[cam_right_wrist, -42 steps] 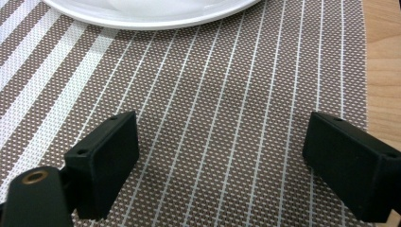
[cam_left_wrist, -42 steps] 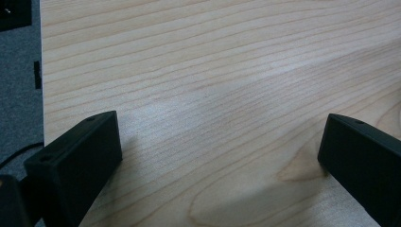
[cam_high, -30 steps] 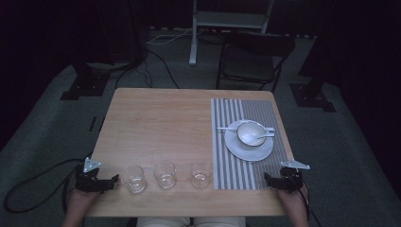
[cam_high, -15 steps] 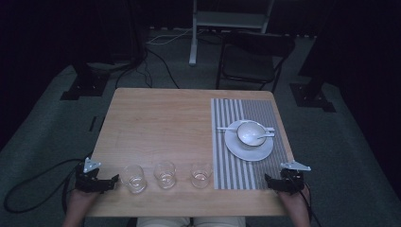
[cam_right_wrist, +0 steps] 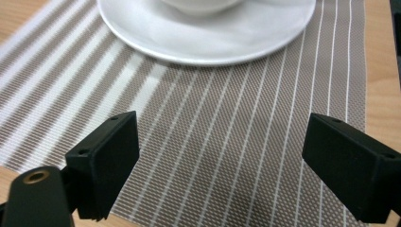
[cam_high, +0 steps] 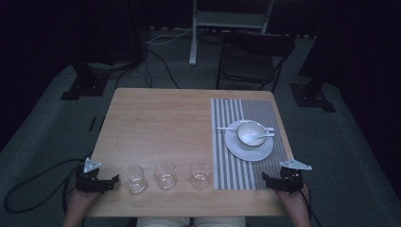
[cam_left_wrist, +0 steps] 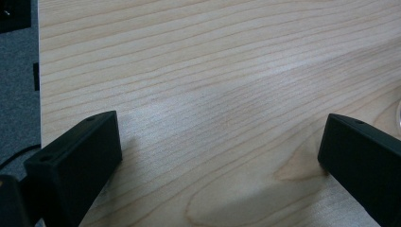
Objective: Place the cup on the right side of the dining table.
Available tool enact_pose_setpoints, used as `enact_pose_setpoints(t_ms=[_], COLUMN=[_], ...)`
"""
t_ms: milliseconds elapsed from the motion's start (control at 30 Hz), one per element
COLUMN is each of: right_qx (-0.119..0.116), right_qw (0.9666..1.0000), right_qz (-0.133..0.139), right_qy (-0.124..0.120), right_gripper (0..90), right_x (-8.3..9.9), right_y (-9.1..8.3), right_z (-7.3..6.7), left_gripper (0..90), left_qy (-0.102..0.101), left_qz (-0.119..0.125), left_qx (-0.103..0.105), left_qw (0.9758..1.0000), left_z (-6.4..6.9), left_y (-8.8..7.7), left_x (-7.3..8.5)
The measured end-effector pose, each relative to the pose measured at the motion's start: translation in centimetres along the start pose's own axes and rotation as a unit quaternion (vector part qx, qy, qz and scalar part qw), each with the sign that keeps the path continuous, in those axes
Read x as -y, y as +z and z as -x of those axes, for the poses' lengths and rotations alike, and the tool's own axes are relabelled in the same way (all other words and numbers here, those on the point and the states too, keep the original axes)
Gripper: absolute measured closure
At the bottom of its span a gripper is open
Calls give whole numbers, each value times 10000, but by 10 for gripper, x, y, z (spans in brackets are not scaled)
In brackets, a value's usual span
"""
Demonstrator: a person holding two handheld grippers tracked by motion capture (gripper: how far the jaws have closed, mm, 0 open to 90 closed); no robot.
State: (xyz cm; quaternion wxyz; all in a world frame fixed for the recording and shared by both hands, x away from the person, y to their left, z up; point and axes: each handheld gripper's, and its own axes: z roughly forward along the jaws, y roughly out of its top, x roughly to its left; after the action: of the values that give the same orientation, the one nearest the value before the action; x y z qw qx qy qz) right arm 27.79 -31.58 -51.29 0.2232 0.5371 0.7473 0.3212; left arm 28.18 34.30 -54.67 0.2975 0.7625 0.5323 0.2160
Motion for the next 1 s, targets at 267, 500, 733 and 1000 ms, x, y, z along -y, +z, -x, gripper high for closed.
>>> enact_pose_setpoints(t_ms=[267,500,733,1000], right_qx=[-302,-476,-669,-860], right_qw=[9990,9974,9950,9915], right_qz=[325,496,653,861], right_qy=[-21,-202,-343,-464], right_gripper=[113,113,124,128], right_x=[-14,-27,-39,-51], right_y=[-14,-20,-25,-34], right_z=[-9,-21,-33,-47], left_gripper=[7,7,7,7], left_qy=[0,1,2,1], left_qz=[1,1,3,2], left_qx=[0,0,3,3], left_qw=[10000,10000,10000,10000], left_z=[0,0,0,0], left_y=[0,0,0,0], left_x=[0,0,0,0])
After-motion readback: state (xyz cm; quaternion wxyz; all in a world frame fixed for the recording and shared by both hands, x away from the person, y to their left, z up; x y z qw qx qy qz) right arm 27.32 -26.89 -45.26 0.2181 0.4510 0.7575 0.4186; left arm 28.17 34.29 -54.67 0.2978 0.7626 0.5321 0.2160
